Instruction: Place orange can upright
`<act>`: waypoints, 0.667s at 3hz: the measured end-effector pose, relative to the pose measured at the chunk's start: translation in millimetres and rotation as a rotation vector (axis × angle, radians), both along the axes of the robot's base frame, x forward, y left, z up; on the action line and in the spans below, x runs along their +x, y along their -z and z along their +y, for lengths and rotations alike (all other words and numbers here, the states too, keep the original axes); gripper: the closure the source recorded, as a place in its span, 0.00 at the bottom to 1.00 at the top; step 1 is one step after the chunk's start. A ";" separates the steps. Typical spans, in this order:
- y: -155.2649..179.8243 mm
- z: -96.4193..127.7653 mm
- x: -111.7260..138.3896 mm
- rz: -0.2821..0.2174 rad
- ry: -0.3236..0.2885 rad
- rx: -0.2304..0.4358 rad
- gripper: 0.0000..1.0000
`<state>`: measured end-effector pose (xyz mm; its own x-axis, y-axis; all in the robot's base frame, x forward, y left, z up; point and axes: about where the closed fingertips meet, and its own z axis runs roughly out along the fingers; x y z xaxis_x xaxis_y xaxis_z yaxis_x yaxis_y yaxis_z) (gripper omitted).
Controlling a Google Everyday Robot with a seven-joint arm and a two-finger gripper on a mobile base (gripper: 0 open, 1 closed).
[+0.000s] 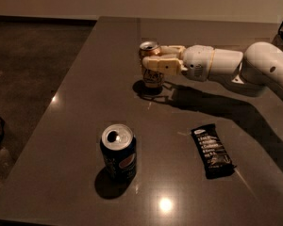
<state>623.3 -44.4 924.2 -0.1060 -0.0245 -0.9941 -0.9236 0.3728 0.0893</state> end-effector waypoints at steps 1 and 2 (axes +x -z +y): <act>2.7 -1.6 3.5 -0.020 0.020 0.004 0.62; 2.4 0.7 3.4 -0.022 0.018 0.005 0.39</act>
Offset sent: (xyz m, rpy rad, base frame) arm 0.0030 -0.0014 -0.0023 0.0039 -0.0174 -0.0175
